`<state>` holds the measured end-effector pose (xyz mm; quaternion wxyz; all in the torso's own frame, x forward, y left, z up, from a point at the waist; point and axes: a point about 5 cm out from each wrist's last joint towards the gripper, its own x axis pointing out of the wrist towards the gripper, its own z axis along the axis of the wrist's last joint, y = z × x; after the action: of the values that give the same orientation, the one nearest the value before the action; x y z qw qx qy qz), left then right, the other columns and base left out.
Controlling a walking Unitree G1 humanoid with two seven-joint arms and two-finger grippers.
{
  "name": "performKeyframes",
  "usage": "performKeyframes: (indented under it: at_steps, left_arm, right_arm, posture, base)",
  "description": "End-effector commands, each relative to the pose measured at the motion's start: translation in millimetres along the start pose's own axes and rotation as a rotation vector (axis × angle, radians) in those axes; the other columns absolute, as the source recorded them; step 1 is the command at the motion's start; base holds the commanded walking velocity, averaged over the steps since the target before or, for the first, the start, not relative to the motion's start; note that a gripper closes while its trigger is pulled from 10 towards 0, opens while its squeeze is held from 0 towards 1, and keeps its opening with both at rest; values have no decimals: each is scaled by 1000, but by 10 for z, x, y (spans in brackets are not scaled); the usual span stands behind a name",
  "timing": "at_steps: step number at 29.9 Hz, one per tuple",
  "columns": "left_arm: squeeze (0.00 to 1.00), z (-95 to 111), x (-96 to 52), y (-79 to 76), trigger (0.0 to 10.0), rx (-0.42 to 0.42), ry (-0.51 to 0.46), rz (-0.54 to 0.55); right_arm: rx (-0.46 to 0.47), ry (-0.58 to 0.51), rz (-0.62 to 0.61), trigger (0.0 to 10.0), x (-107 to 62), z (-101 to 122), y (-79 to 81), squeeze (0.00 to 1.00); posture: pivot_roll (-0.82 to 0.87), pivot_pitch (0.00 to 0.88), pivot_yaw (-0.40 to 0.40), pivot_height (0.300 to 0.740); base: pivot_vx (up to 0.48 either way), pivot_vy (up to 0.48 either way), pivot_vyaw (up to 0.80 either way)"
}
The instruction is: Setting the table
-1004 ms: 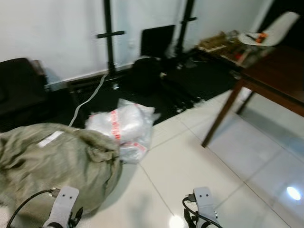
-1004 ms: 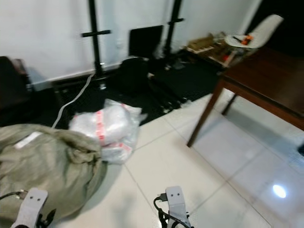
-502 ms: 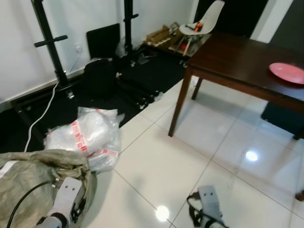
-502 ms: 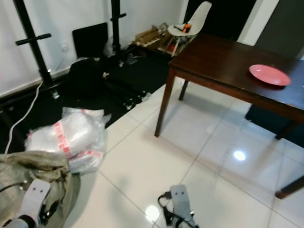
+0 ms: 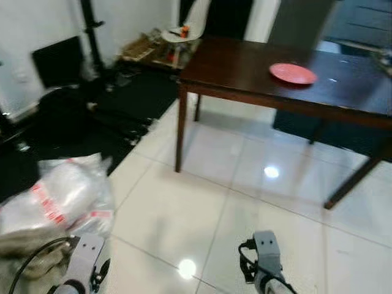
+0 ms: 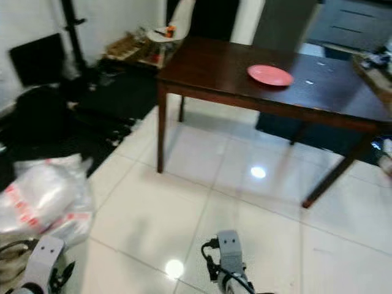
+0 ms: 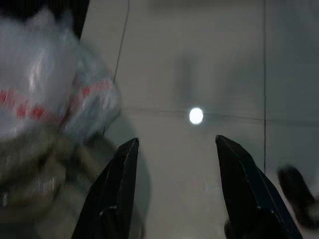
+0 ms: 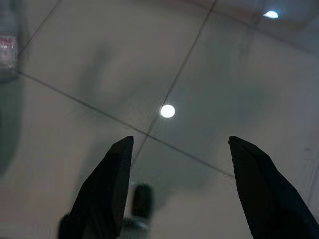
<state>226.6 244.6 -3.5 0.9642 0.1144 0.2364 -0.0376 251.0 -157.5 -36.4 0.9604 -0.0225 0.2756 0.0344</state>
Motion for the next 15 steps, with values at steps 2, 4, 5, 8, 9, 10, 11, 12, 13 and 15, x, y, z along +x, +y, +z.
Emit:
performKeyframes:
  at_steps: [2, 4, 5, 8, 9, 10, 11, 12, 13, 15]
  left_arm:
    - [0, 129, 31, -56, 10000, -28, -50, -17]
    - [0, 276, 57, -96, 10000, -32, -104, -34]
    - [0, 276, 57, -96, 10000, -32, -104, -34]
    - [0, 532, 91, -160, 10000, -41, -190, -54]
    - [0, 602, 98, -177, 10000, -38, -212, -58]
    - [0, 760, 105, -211, 10000, -38, -264, -67]
    - [0, 760, 105, -211, 10000, -38, -264, -67]
    - [0, 854, 108, -226, 10000, -26, -295, -66]
    - [0, 914, 107, -236, 10000, -19, -315, -65]
    - [0, 1026, 109, -260, 10000, -17, -351, -67]
  right_arm:
    - [2, -26, -6, 10000, 6, 45, -31, 0]
    - [8, -69, -4, 10000, 34, 151, -21, 0]
    - [8, -69, -4, 10000, 34, 151, -21, 0]
    - [20, -162, -2, 10000, 82, 386, -6, 0]
    - [23, -188, -3, 10000, 92, 455, -4, 0]
    - [32, -245, -7, 10000, 109, 603, -5, 0]
    - [32, -245, -7, 10000, 109, 603, -5, 0]
    - [40, -280, -10, 10000, 116, 696, -7, 0]
    - [45, -303, -13, 10000, 118, 755, -9, 0]
    - [59, -345, -13, 10000, 121, 868, -12, 0]
  posture:
    - [70, 45, 44, 740]
    - [71, 45, 44, 740]
    - [71, 45, 44, 740]
    - [68, 45, 44, 740]
    - [67, 43, 43, 740]
    - [66, 43, 42, 740]
    - [66, 43, 42, 740]
    - [65, 43, 41, 740]
    - [65, 43, 41, 740]
    - [64, 42, 40, 740]
  base:
    - [0, 0, -800]
    - [0, 0, -800]
    - [0, 0, -800]
    - [0, 0, -800]
    - [0, 0, -800]
    - [0, 0, -800]
    - [0, 0, -800]
    - [0, 0, -800]
    - [0, 0, -800]
    - [0, 0, -800]
